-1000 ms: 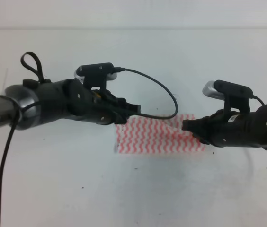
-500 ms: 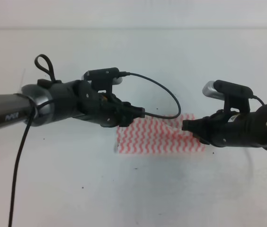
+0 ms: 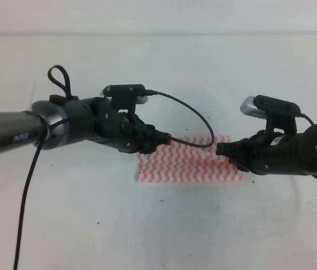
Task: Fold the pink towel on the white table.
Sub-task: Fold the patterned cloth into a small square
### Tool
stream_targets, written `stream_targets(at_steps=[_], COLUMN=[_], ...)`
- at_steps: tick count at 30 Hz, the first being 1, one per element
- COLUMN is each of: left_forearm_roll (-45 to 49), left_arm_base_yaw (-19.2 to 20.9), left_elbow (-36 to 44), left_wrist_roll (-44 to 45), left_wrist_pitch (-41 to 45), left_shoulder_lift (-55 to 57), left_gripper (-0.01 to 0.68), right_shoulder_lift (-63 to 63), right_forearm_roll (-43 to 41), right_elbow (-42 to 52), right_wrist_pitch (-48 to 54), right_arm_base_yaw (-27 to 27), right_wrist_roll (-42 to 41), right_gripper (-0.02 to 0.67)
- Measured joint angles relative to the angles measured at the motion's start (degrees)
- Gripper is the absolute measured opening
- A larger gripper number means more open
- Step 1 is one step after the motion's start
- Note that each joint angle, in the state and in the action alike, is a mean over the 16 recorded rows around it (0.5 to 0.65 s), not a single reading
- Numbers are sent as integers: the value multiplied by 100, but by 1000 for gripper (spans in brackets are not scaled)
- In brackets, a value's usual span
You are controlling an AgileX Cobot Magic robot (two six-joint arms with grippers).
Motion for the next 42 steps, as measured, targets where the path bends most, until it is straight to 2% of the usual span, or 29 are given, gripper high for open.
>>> stream_targets(at_steps=[16,33,42], left_forearm_roll=[100,101,107], left_arm_base_yaw=[-4,-4,-6], left_elbow=[-12,-12,-12], left_wrist_roll=[64,649,854], left_wrist_pitch=[79,79,162], left_shoulder_lift=[-4,-50,-219], left_gripper=[142,8,-4], right_shoulder_lift=[7,4,4], right_forearm_roll=[-6,-8,-8], right_elbow=[-1,0,0], right_wrist_pitch=[2,2,2], right_arm_base_yaw=[1,1,1], right_wrist_roll=[3,3,3], right_gripper=[-17,-17,-17])
